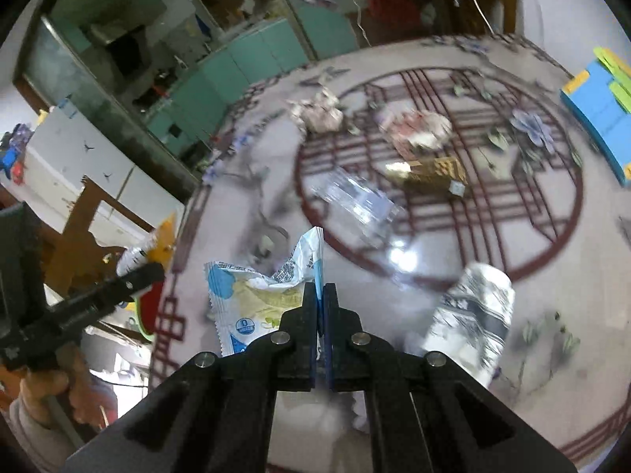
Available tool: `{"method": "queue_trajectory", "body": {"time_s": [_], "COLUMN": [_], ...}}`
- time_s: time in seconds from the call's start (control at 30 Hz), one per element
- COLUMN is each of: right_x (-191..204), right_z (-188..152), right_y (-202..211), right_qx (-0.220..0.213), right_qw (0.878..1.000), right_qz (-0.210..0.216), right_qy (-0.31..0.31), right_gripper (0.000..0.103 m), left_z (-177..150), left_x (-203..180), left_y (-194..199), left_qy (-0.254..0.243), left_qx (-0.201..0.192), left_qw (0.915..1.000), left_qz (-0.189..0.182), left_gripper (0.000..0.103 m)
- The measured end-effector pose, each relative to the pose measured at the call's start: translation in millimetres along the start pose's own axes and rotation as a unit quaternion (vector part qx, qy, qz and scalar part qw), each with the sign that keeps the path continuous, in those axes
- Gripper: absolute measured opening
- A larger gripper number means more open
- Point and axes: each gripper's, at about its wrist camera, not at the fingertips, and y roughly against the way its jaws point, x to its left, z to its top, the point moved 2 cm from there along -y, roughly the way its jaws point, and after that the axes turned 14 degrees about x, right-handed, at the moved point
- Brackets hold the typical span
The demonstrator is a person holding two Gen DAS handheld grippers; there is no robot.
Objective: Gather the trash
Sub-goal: 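Carry wrapper and snack bag over the red bin and release both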
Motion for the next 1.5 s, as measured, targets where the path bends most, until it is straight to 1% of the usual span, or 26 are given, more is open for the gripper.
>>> {"method": "queue_trajectory", "body": {"time_s": [0.3,0.67,1.5], "right_x": [32.6,70.8,173.1], "right_z": [14.4,26.7,50.7], "right_y": [-0.6,-8.3,-59.9], "right_qx": [-0.015,-0.019,-0.009], "right_qw": [1.0,0.999,0.997], "right_qz": [0.009,0.013,0.01], "right_qy": [0.019,0.035,0.07], "right_gripper": [0.002,0.002,0.002], "left_z": [1.8,3.2,13.5], "left_x": [22.6,55.8,165.6], "left_y": [14.2,25.1,36.5], "left_qy": [0.009,0.021,0.059], "left_qx": [-0.012,-0.019,-0.022], "left_qw": [0.9999,0.9994,0.9978], "left_qz": [0.009,0.018,0.021], "left_gripper": [0.017,0.017,0.017]}}
